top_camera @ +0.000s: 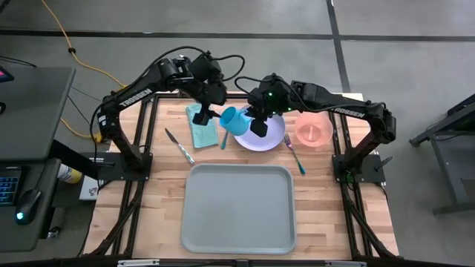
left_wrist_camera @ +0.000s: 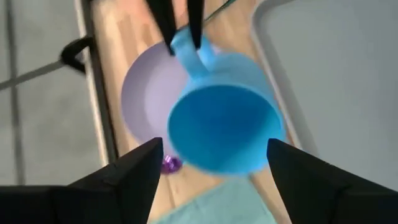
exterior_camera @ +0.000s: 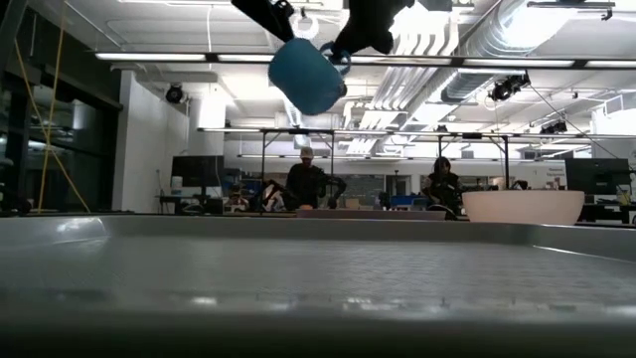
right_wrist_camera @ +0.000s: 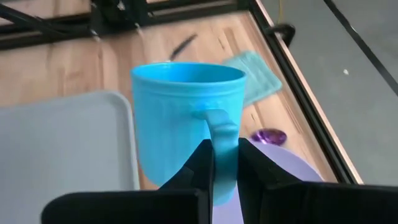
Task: Set up tray
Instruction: Put the blue mug on the top right of the gray tray
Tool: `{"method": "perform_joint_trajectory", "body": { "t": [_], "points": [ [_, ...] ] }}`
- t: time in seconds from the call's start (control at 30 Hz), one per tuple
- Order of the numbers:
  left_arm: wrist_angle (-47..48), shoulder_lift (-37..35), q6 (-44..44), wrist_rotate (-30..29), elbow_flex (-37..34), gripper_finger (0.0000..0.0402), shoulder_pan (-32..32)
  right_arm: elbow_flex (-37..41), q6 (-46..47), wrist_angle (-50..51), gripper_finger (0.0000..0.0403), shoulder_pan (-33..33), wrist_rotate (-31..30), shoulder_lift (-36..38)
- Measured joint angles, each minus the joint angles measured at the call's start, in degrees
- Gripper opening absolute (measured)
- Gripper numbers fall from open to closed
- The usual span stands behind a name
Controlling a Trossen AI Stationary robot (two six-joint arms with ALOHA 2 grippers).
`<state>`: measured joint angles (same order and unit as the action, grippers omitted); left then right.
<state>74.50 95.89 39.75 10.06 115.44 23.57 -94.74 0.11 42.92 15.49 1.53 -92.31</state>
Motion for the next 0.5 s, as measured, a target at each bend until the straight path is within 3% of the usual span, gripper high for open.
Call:
{"method": "perform_joint_trajectory", "body": {
  "t": [0.27, 0.4, 0.5],
  "points": [
    [6.5, -0.9, -10.4, -23.1, 0.0, 0.0321, 0.1, 0.0, 2.8, 7.5, 0.0021, -2.6, -8.5, 0.3],
    [5.8, -0.9, -11.7, -25.5, 0.0, 0.0311, 0.1, 0.0, 6.5, 9.0, 0.0021, -4.6, -9.9, 2.1],
    [5.7, -1.0, -11.6, -26.1, 0.0, 0.0300, 0.1, 1.6, 9.3, 11.3, 0.0021, -6.4, -15.3, 5.5]
  ]
}}
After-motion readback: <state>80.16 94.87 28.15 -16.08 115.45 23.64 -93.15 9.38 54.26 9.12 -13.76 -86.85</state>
